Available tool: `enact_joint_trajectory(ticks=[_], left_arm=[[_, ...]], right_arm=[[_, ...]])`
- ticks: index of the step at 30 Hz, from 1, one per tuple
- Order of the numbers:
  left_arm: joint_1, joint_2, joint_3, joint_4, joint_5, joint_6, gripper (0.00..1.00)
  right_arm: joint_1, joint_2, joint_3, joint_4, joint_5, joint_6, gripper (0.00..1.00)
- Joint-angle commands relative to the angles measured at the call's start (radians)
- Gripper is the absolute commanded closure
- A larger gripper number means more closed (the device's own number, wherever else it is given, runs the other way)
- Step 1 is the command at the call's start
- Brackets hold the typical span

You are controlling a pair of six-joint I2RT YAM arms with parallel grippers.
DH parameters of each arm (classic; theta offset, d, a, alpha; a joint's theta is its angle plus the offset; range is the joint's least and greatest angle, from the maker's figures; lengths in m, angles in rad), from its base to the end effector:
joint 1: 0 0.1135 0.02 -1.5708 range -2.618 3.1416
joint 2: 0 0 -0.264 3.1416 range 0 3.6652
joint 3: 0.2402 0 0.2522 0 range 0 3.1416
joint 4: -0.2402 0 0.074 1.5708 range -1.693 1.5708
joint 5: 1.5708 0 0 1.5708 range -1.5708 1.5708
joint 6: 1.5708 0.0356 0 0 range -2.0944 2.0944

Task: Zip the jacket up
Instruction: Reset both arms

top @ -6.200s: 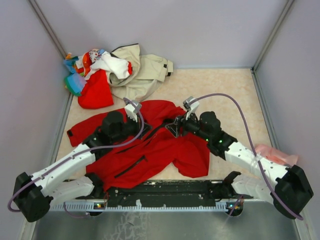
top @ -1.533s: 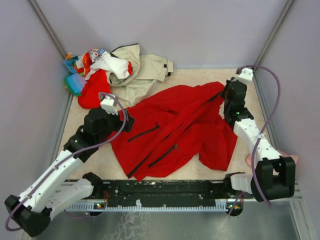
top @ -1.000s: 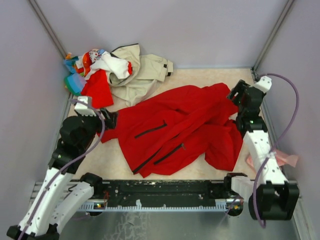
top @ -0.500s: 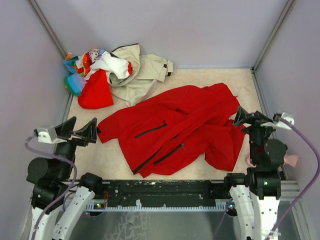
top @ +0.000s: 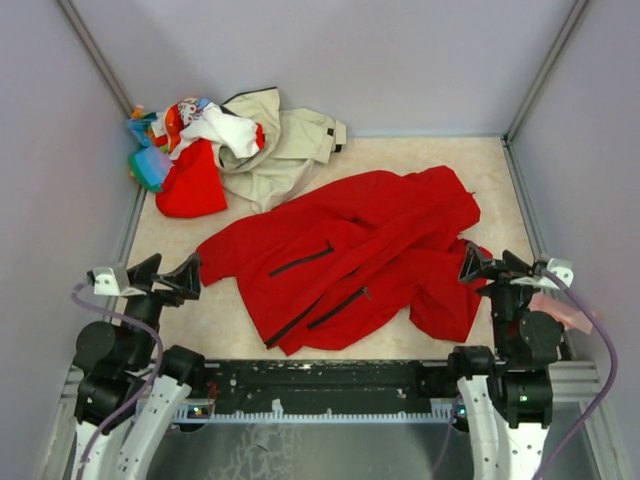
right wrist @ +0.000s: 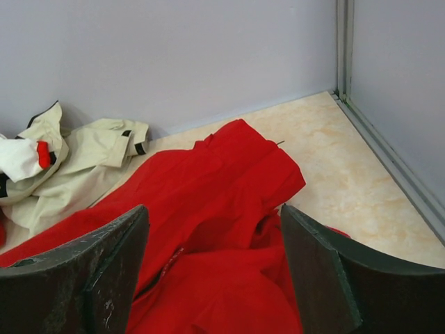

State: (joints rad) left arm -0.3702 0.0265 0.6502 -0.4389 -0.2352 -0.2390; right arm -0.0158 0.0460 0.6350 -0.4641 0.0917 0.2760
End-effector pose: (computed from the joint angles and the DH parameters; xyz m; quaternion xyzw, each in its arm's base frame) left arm 0.0279 -0.0019 0.3322 -0.0485 0.6390 -0.1576 0.7513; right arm 0.0352 -0.0038 0.3252 0.1301 0.6489 0.0671 0.7467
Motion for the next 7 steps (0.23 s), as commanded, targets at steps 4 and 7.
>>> enact_joint_trajectory(ticks=[4,7], left_arm=[[0.004,-0.01,-0.004,-0.008,0.003,-0.009,0.0],[0.004,-0.006,-0.006,-0.004,0.002,-0.006,0.0]], right_arm=[[-0.001,-0.016,0.009,0.019,-0.04,-0.025,0.24],[-0.001,-0.019,0.012,0.019,-0.037,-0.034,0.23]])
